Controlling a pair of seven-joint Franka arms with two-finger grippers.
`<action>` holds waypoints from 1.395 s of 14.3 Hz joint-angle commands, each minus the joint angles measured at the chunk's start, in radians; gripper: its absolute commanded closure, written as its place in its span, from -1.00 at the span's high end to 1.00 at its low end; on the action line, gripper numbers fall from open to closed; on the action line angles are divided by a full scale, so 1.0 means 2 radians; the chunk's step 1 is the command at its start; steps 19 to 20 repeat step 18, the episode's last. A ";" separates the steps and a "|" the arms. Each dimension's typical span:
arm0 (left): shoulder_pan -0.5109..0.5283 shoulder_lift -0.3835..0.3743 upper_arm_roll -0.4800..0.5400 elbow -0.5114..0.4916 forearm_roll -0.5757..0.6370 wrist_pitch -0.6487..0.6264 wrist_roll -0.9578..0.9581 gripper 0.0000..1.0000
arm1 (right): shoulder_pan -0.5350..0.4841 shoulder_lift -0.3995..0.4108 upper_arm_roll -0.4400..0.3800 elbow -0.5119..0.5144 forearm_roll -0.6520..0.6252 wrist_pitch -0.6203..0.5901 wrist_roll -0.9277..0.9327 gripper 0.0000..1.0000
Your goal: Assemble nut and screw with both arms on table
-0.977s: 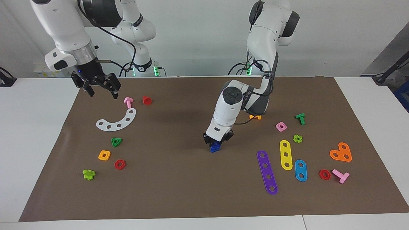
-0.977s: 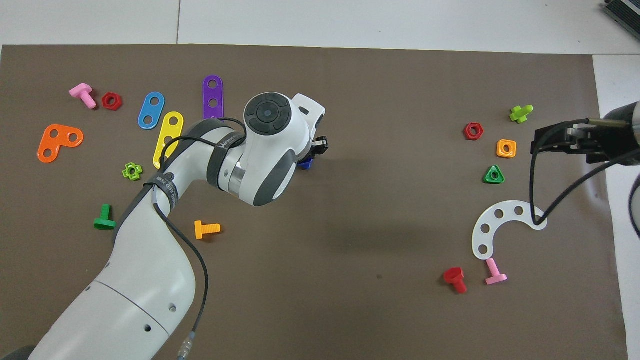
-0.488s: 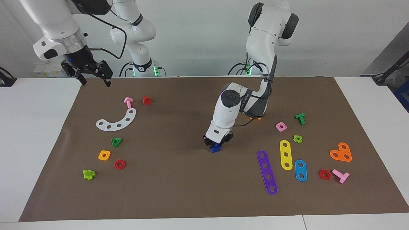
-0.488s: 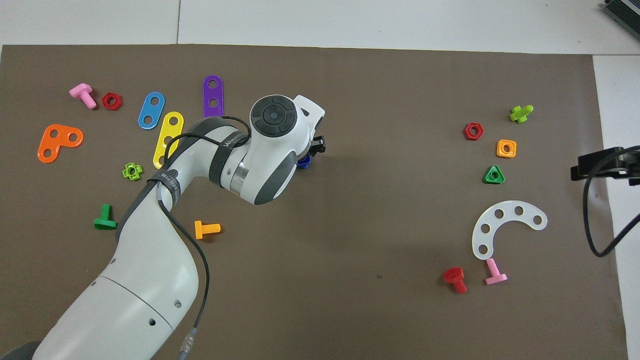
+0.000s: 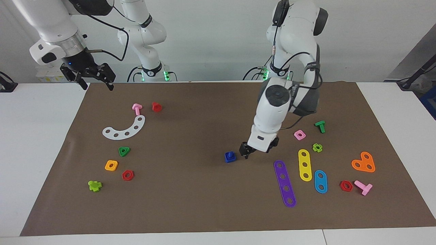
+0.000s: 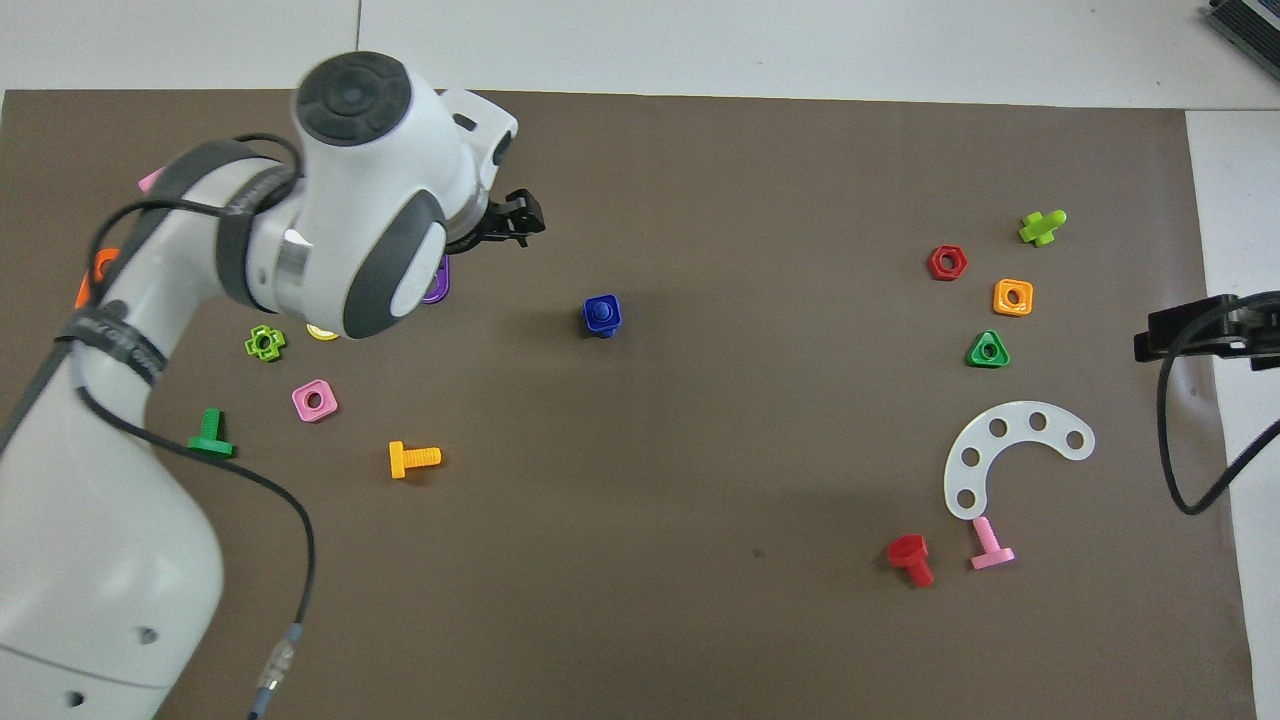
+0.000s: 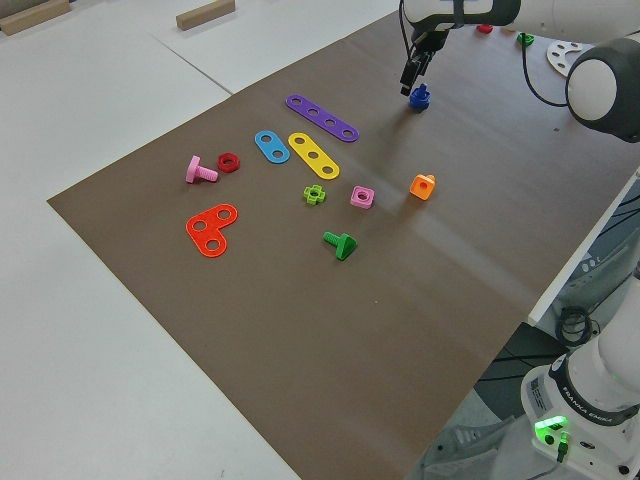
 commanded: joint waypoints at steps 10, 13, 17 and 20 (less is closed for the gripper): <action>0.191 -0.196 0.001 -0.087 -0.022 -0.128 0.283 1.00 | -0.093 0.001 0.081 -0.007 -0.004 0.017 -0.012 1.00; 0.191 -0.211 0.001 -0.081 -0.021 -0.129 0.283 1.00 | -0.086 0.000 0.080 -0.008 -0.002 0.016 -0.008 1.00; 0.191 -0.216 0.001 -0.077 -0.022 -0.122 0.285 1.00 | -0.088 -0.001 0.080 -0.008 -0.002 0.015 -0.005 1.00; 0.191 -0.216 0.001 -0.078 -0.021 -0.121 0.285 1.00 | -0.088 -0.001 0.080 -0.008 -0.002 0.015 -0.003 1.00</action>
